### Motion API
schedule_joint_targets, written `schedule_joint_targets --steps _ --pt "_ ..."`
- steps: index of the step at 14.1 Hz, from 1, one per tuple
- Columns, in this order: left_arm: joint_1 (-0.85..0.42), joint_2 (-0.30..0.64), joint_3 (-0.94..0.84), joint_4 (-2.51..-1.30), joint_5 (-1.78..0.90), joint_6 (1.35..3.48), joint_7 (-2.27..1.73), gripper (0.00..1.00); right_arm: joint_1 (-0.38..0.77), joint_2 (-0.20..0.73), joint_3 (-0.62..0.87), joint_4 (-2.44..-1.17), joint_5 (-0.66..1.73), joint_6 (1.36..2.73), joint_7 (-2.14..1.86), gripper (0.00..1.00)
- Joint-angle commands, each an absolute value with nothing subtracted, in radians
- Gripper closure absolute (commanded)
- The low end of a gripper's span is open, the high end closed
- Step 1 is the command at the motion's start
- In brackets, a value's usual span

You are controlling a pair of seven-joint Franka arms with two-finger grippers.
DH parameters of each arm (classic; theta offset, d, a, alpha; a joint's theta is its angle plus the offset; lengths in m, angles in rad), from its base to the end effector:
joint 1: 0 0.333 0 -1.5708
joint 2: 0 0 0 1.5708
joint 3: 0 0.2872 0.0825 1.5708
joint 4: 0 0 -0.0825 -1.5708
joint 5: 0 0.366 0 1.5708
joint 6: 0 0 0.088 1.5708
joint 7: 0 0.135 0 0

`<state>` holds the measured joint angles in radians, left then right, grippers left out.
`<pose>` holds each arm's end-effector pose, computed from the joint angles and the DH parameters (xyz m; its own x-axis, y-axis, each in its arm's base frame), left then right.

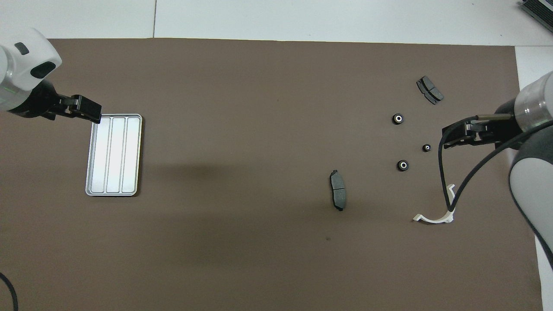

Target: Place bearing gear from tray to pile

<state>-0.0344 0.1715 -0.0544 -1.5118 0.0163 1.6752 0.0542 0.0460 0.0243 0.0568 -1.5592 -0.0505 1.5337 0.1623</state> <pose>0.5882 -0.0482 0.5072 0.9896 -0.1435 -0.0082 -0.1435 -0.9896 -0.0065 0.5355 0.0479 0.5569 0.9973 -0.0612 -0.0411 -0.0588 -0.9967 0.0565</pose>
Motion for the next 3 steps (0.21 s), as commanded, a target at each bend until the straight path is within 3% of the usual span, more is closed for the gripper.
schedule_joint_targets --steps 1,3 --pt "-0.044 0.14 -0.044 -1.554 0.009 1.7 0.061 0.0 0.038 0.008 0.055 -1.582 -0.021 1.54 0.166 0.0" --pt "-0.044 0.14 -0.044 -1.554 0.008 1.7 0.061 0.0 0.037 0.008 0.057 -1.582 -0.021 1.546 0.166 0.0"
